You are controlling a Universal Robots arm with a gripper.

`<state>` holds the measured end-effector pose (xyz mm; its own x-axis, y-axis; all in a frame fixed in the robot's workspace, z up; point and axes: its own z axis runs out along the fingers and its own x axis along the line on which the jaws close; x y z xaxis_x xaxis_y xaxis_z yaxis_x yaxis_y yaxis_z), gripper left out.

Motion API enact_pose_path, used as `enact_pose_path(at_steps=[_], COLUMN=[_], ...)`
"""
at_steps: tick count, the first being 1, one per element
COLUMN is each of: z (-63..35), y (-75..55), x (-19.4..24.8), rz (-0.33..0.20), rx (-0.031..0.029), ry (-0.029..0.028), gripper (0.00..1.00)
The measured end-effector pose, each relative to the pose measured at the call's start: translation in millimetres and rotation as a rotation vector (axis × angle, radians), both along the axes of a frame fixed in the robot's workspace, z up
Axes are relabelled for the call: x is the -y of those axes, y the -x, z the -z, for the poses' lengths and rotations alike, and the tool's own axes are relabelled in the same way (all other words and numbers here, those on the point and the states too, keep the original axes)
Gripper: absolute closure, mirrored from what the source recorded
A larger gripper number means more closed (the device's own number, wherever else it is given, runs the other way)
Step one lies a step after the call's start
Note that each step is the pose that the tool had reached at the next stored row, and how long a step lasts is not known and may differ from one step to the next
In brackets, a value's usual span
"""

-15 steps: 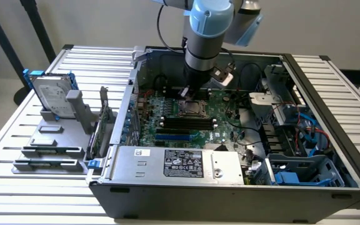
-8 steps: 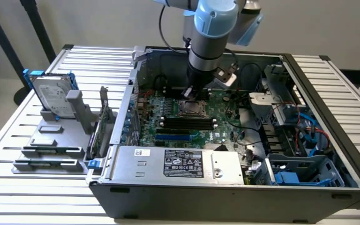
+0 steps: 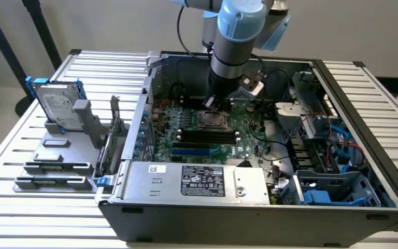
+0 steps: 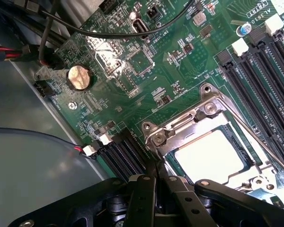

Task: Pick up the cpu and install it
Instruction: 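Install the first cpu locking lever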

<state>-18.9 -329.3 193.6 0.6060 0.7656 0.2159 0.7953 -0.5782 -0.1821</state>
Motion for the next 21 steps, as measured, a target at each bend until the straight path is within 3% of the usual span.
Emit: enact_pose_path(at_steps=[21], z=[-1.2], y=[-2.2], x=[0.7], rz=[0.000], rx=[-0.0014], ry=[-0.0019], gripper=[0.86])
